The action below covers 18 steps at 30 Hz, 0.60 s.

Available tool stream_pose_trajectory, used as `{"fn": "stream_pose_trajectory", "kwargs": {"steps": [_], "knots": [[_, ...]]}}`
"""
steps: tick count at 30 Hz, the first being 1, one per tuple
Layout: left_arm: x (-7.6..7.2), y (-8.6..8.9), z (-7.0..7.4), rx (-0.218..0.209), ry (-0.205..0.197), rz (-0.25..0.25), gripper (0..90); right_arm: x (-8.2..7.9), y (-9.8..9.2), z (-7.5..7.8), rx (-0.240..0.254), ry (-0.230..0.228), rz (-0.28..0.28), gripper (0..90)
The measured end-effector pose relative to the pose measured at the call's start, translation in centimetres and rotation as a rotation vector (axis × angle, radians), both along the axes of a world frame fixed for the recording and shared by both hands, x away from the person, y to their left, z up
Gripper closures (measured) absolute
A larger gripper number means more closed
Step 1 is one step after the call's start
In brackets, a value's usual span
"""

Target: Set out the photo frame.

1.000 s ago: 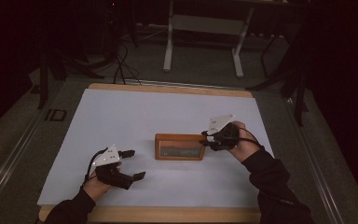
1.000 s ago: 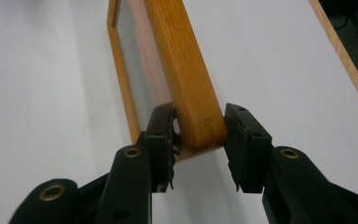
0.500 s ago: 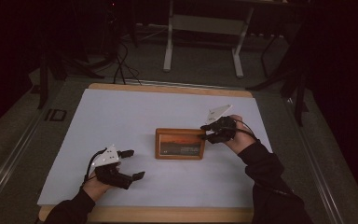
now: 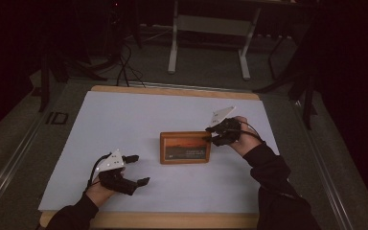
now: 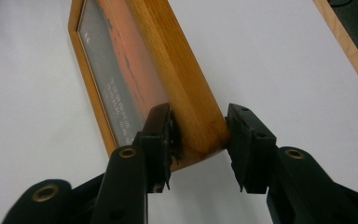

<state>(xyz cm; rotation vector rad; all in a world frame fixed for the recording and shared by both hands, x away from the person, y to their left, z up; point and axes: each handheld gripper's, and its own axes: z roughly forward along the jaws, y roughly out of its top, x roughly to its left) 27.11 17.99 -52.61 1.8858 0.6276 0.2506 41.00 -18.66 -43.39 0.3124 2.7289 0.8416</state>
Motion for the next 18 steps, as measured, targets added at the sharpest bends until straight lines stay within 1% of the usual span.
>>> {"fn": "stream_pose_trajectory", "kwargs": {"steps": [8,12,18], "knots": [[0.01,-0.08,-0.07,0.001,0.006,-0.004,7.3,-0.19,0.09,0.05,-0.003,0.009,-0.026,60.8],[0.00,-0.08,-0.05,0.001,0.004,-0.006,7.3,-0.26,0.02,-0.01,0.004,0.012,-0.038,60.6],[-0.01,-0.06,-0.07,0.002,0.004,-0.005,7.3,-0.36,-0.14,-0.19,0.022,0.003,-0.041,59.9]]}}
